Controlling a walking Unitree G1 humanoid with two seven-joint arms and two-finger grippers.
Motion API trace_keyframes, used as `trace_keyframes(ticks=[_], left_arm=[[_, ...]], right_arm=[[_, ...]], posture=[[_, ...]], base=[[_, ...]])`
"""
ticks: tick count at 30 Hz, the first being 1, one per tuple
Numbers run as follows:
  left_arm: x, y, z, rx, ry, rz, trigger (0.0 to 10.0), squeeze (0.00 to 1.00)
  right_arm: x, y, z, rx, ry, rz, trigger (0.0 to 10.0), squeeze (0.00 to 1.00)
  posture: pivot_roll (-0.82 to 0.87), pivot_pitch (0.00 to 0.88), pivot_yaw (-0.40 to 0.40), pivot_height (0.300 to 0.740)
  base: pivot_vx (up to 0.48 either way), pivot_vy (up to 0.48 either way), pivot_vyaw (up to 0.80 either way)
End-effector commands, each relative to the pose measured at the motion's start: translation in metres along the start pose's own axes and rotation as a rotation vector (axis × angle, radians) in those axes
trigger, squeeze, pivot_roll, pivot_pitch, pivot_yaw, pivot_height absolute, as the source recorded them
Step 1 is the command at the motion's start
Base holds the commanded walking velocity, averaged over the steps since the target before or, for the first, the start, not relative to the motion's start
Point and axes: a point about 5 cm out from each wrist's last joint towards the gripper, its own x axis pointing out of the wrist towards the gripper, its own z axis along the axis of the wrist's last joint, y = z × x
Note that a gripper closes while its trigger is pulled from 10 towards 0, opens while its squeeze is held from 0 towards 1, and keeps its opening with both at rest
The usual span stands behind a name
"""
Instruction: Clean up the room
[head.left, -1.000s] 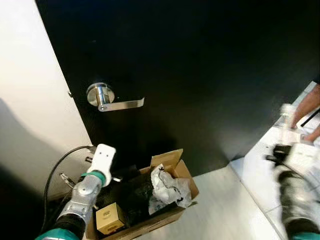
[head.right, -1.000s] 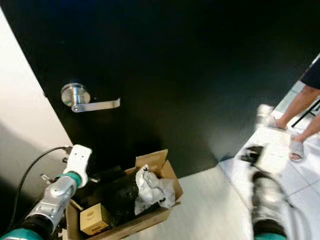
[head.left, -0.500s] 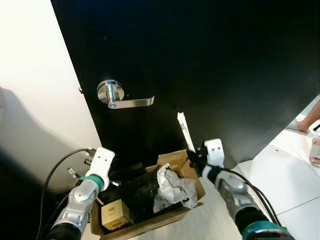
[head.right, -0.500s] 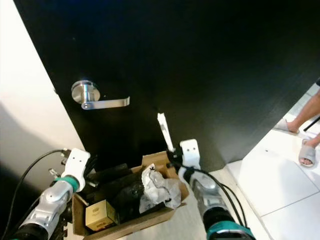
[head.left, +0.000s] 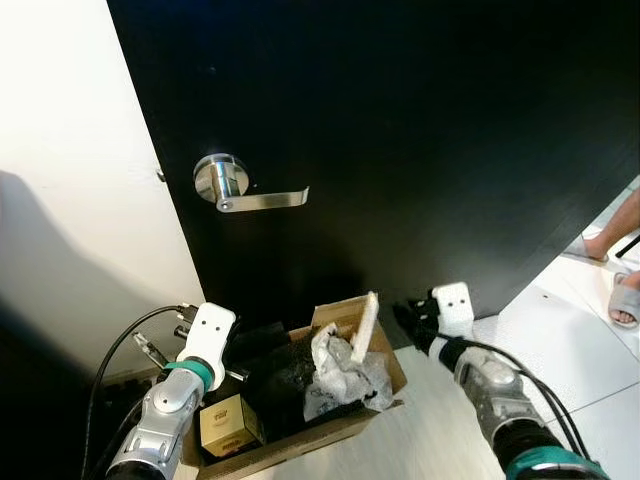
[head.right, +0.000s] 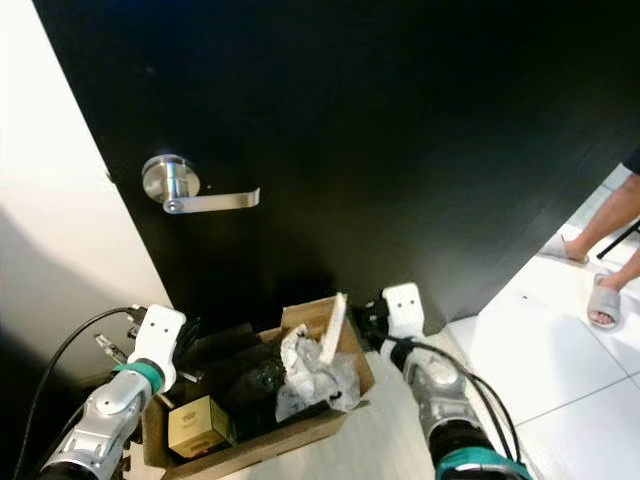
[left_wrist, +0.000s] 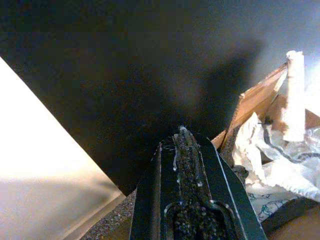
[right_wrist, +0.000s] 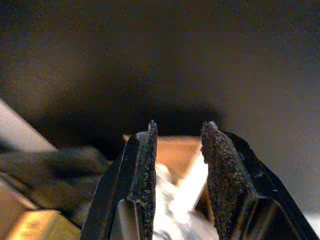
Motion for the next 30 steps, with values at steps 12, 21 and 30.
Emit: trace_keyframes(ticks=[12,21,30], left_arm=[[-0.003,-0.009,-0.002,0.016,0.015,0.015,10.0,0.0],[-0.011,-0.012,-0.011,0.027,0.027,0.051,10.0,0.0],[-0.018,-0.034,-0.03,0.016,0.117,-0.025,10.0,0.0]], right_arm=[[-0.023,0.0,-0.03,0.058,-0.012,-0.211,10.0,0.0],[-0.059,0.002,-0.059,0.064,0.002,-0.379,10.0,0.0],[-0.061,0.02,-0.073,0.03,0.04,-0.409,10.0,0.0]], posture=[[-0.06,0.118,0.011,0.726],[-0.07,0.109,0.014,0.726],[-0.08,0.09,0.032,0.726]], base=[[0.0,0.0,0.0],[0.0,0.0,0.0],[0.0,0.0,0.0]])
